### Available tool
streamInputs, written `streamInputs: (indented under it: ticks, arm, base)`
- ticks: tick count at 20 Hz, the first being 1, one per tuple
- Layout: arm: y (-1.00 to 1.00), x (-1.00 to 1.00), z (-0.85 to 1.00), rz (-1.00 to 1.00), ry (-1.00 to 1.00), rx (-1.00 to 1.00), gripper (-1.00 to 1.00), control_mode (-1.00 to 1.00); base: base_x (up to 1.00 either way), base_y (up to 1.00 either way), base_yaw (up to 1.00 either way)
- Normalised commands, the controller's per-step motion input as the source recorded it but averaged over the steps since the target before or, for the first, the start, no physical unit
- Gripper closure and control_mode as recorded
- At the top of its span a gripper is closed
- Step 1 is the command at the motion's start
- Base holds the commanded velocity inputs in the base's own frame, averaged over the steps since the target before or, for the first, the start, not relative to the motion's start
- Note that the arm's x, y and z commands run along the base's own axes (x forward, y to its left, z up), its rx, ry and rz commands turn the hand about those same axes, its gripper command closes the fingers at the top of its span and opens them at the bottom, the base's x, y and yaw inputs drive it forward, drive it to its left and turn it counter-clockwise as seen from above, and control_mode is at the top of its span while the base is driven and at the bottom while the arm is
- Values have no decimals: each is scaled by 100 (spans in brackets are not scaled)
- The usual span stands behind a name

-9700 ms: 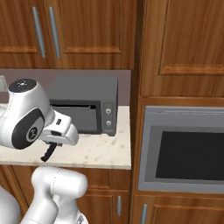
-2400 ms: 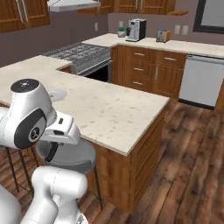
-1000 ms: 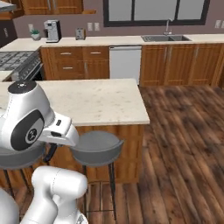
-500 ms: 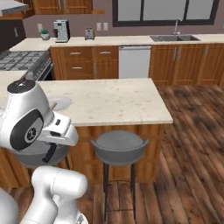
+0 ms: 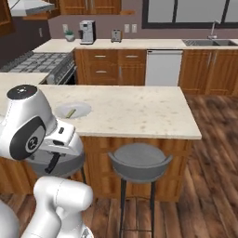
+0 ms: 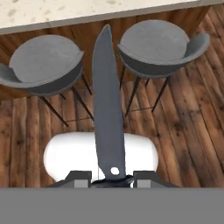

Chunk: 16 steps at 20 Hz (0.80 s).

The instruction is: Retrieve the butter from the fridge and place it on a plate on the dining table. Then retrieve the butter knife by the fridge and place it near the plate.

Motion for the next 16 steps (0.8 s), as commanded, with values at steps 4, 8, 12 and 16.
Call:
streamInputs:
  ticks: [4,8,12,16]
  arm:
    - [0,0,0,0,0,0,100,100]
    - [0,0,0,0,0,0,100,100]
    - [0,0,0,0,0,0,100,100]
    - [0,0,0,0,0,0,100,100]
  base:
    - [54,0,39]
    - [79,-38,23]
    - [33,-40,1]
    - [21,-16,-1]
